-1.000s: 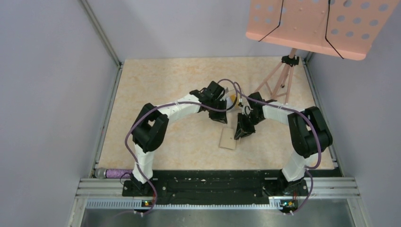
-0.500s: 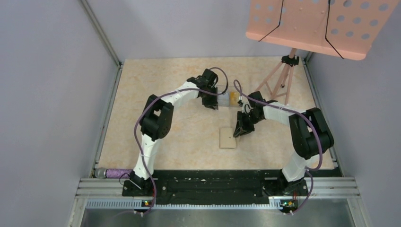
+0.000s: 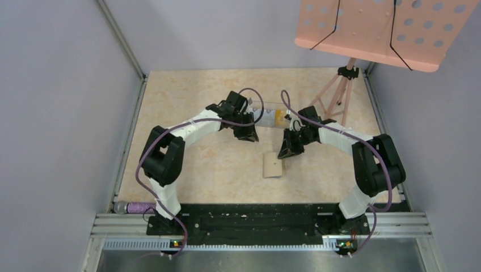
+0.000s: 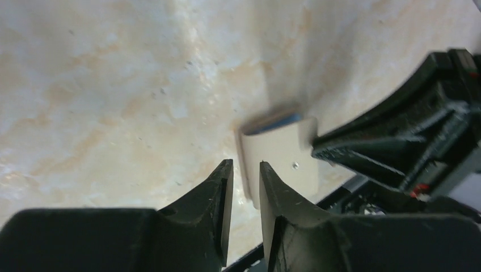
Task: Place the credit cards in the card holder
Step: Close the card holder at the center of the board.
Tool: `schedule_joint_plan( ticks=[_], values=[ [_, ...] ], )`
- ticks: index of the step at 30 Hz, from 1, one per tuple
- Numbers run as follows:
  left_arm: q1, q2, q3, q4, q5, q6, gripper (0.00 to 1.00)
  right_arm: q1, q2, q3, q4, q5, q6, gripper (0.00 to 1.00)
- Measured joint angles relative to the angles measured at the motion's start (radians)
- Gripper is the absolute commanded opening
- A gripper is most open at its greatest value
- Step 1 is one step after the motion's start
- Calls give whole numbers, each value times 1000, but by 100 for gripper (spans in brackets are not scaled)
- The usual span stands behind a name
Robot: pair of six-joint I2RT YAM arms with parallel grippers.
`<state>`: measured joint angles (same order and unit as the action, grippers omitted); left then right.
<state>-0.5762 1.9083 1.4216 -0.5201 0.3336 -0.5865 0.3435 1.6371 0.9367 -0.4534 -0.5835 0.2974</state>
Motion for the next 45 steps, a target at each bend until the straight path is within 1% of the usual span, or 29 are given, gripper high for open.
schedule_joint_plan(
  ticks=[2,5,9,13,19,23,27,29,31,32,36,37,45],
  values=[
    [-8,-52,-51,32,37,-22,24,0,0,0,2,-2,-2,9],
    [-35,-69,-87,77,87,-44,21,0,0,0,0,-1,-1,9],
    [-86,-50,-110,110,147,-69,16,0,0,0,0,4,2,9],
    [-130,13,-110,163,208,-96,11,0,-2,0,0,7,3,9],
    [-165,127,-67,123,228,-87,5,-21,-26,-1,2,3,16,9],
    [-166,142,-52,101,234,-80,1,-39,-42,-13,18,-13,20,9],
    [-166,152,-38,94,243,-73,1,-39,-40,-31,28,-32,24,8],
    [-166,159,-31,89,246,-72,1,-39,-34,-42,41,-45,29,8],
    [-166,163,-28,86,250,-72,4,-39,-20,-47,60,-55,37,8],
    [-166,163,-28,86,250,-72,7,-39,-9,-47,68,-60,40,8],
    [-166,163,-28,89,254,-73,25,-39,44,-47,105,-71,48,7],
    [-167,162,-28,93,255,-72,27,-39,57,-47,113,-71,53,7],
    [-179,138,-28,140,280,-88,27,-39,89,-47,132,-72,75,6]
  ],
)
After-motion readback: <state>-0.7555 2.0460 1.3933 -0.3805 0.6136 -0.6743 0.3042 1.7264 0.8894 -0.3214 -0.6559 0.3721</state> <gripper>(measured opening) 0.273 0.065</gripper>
